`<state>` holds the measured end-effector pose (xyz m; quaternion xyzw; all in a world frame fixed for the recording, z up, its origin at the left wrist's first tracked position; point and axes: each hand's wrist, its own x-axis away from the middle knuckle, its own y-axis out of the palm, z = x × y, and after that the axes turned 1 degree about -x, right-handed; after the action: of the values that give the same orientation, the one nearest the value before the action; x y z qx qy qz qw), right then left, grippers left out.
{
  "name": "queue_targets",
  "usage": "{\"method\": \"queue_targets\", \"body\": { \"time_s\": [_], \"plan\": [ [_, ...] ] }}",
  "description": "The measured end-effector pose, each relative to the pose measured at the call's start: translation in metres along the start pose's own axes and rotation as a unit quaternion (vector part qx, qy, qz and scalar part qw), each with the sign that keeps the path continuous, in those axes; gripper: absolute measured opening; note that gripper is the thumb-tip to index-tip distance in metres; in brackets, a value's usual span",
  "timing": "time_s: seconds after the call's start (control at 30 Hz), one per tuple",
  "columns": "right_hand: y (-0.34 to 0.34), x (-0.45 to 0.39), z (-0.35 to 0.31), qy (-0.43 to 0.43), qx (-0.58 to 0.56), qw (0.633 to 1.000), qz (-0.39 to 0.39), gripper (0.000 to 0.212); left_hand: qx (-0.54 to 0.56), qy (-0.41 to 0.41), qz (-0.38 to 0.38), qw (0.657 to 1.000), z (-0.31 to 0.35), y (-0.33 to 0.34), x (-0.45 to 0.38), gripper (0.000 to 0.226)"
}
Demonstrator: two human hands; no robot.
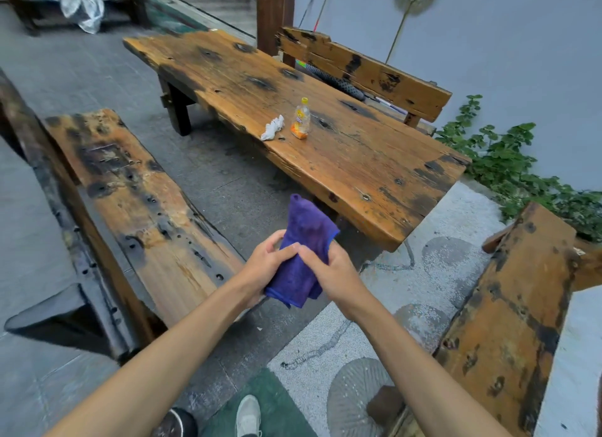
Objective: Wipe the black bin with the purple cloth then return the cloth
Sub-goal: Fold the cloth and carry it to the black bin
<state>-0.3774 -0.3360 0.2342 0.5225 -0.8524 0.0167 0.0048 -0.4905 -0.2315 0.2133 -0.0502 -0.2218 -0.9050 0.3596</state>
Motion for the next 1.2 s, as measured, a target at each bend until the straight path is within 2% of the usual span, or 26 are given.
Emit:
{"method": "queue_targets", "body": {
  "time_s": [0.13,0.23,0.4,0.63,0.77,0.87,1.0,1.2],
  "plan": [
    [0.013,0.043,0.032,-0.035,0.205,0.978,0.028,0.037,-0.024,-0.029,0.062,0.997,-0.039,0.002,0.044,0.016],
    [0.026,0.071,0.044,-0.030,0.214,0.976,-0.007,0.036,-0.058,-0.043,0.081,0.994,-0.054,-0.009,0.078,0.009],
    [0.068,0.104,0.049,-0.066,0.220,0.971,-0.068,0.061,-0.048,-0.058,0.100,0.992,-0.060,-0.033,0.127,0.016],
    [0.155,0.140,0.078,-0.069,0.242,0.962,-0.110,0.052,-0.015,-0.069,0.157,0.985,-0.070,-0.090,0.185,0.037],
    [0.223,0.172,0.105,-0.025,0.222,0.969,-0.104,0.049,0.064,-0.097,0.180,0.977,-0.093,-0.140,0.236,0.033],
    [0.265,0.196,0.142,0.048,0.167,0.980,-0.101,0.038,0.094,-0.092,0.205,0.970,-0.122,-0.176,0.270,0.025],
    [0.319,0.231,0.200,0.146,0.090,0.981,-0.087,0.031,0.037,-0.076,0.208,0.974,-0.177,-0.234,0.318,0.052],
    [0.354,0.265,0.309,0.222,0.104,0.962,-0.119,0.032,-0.116,-0.096,0.218,0.964,-0.281,-0.295,0.353,0.062]
  ]
}}
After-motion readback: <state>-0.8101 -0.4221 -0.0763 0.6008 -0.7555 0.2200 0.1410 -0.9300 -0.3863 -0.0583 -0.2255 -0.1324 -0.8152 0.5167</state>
